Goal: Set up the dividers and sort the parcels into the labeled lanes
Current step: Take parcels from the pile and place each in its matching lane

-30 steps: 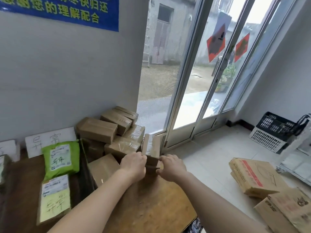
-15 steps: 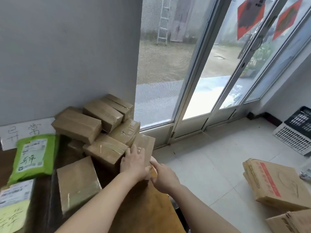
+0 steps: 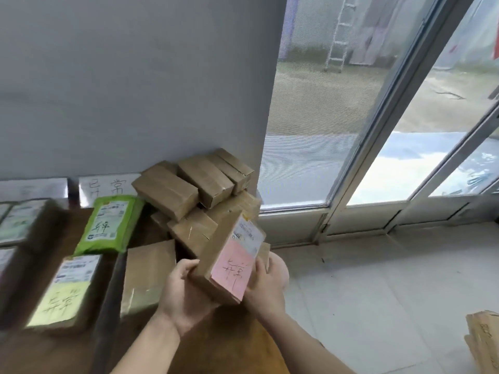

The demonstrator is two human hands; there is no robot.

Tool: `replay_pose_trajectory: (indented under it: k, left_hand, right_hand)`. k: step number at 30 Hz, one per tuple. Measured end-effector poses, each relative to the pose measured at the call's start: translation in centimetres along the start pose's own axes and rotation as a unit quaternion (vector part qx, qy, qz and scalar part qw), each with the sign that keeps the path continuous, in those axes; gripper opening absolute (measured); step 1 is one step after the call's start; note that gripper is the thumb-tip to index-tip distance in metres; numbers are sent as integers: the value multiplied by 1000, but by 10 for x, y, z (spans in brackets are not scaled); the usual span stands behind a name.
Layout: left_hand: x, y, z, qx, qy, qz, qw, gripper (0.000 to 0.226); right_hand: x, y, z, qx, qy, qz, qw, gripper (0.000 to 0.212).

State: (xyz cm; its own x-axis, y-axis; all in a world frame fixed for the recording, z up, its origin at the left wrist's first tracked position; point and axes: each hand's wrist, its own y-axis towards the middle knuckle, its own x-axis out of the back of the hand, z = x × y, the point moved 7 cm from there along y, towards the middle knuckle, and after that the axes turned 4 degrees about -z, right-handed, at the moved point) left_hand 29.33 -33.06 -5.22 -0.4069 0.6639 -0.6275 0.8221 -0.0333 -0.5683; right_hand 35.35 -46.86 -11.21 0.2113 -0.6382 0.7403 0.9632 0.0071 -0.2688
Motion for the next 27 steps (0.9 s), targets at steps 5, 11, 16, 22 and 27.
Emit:
replay_pose_trajectory:
  k: [5,11,16,22,27]
  left_hand:
    - [21,-2,2,15,-83,-15,996,54]
    - [36,-4,-4,3,-82,-57,995,55]
    - [44,-1,-8,-4,-95,-68,993,59]
    - [41,-2,-17,-44,-123,-62,990,51]
    - [30,-14,-23,-74,-131,-33,988,57]
  right_hand:
    - [-18,6,7,-71,-65,31,995,84]
    - [-24,9,5,-103,-84,9,991,102]
    - [2,3,-6,-150,44,-85,984,89]
    - [8,-10,-21,-209,598,-89,769,70]
    - [8,-20,7,-196,715,22,670,69]
